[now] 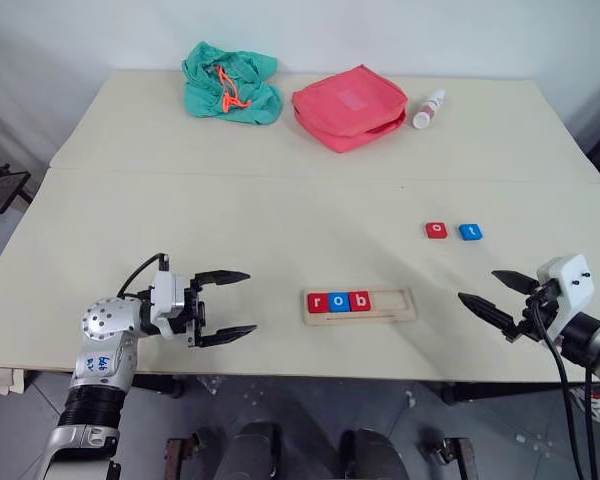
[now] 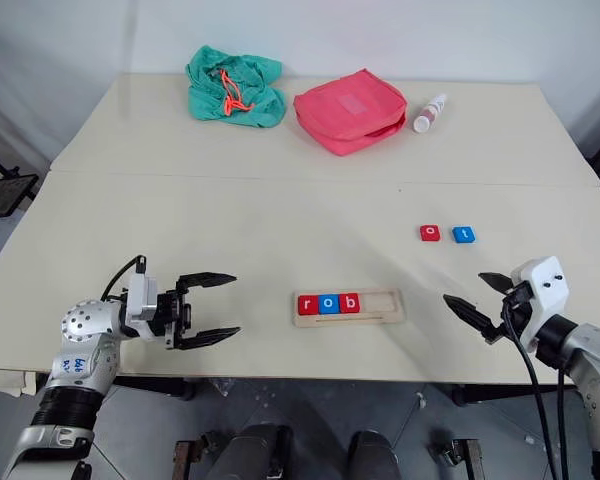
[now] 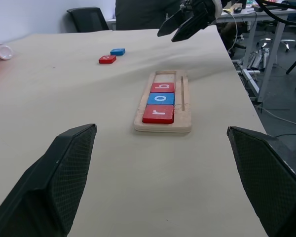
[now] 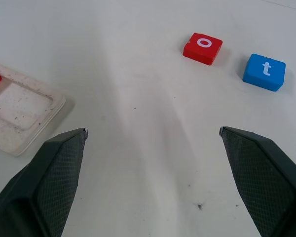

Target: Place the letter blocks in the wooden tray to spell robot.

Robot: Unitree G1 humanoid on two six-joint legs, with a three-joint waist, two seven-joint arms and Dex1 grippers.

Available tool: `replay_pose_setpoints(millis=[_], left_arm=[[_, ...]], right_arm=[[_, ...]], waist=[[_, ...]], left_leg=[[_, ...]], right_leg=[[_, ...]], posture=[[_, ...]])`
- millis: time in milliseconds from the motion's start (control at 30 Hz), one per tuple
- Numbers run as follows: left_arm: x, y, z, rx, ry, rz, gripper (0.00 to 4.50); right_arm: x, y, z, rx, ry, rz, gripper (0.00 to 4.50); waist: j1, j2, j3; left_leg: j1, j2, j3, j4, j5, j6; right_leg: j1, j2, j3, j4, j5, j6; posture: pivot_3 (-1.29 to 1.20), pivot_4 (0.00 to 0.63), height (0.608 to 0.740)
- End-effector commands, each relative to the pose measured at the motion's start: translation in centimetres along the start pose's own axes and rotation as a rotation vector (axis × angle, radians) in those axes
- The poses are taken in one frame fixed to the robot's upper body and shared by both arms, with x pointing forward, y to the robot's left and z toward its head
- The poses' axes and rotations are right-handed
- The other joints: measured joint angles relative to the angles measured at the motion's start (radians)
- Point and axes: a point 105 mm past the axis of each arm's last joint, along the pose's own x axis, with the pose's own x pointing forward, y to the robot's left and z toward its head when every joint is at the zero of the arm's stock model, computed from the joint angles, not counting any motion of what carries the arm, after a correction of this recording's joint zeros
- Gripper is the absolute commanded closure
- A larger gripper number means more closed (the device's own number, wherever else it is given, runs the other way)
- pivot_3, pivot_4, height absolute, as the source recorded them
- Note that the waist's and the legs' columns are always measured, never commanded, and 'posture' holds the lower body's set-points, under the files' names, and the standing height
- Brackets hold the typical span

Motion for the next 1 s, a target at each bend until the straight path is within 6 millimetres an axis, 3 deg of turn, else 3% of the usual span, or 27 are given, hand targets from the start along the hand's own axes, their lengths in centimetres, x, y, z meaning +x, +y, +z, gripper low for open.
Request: replay_pose_setpoints(millis=[33,200,367,667,1000], left_arm=[[-0.5,0.1,1.1,0.048,-0.016,0.007,0.0],[-0.4,0.1,1.0,0.047,-0.016,0.01,0.0],[-0.1,0.1,1.1,0.049,-0.021,0.017,0.0],[-0.2,-0.2,1.4,0.058,-0.021,0.047,0.0],[-0.4,-0.7,1.6,0.053,-0.014,0.072,0.0]], right_arm=[[0.5,0.1,1.5,-0.037,-0.032,-0.02,0.03],[2.7,-1.5,2.6,-0.014,-0.039,-0.127,0.03],[7.2,-2.0,5.0,0.029,-0.112,-0.174,0.03],[12.4,-1.9,5.2,0.035,-0.132,-0.203,0.03],[13.8,-2.3,3.8,0.046,-0.117,-0.236,0.03]], waist=[[-0.001,0.0,0.0],[-0.003,0.0,0.0],[-0.015,0.0,0.0],[-0.022,0.0,0.0],[-0.031,0.0,0.0]], left_leg=[[0.0,0.0,0.0,0.0,0.0,0.0],[0.0,0.0,0.0,0.0,0.0,0.0],[0.0,0.0,0.001,0.0,0.0,0.0],[-0.001,-0.001,-0.001,-0.001,0.0,0.0],[0.0,0.0,-0.001,-0.002,0.0,0.0]], right_leg=[[0.0,0.0,0.0,0.0,0.0,0.0],[0.0,0.0,0.0,0.0,0.0,0.0],[0.0,0.0,0.001,0.0,0.0,0.0],[-0.002,0.0,0.0,0.002,0.0,0.0],[-0.003,0.0,0.0,0.003,0.0,0.0]], posture=[[0.0,0.15,0.74],[0.0,0.15,0.74],[0.0,0.15,0.74],[0.0,0.15,0.74],[0.0,0.15,0.74]])
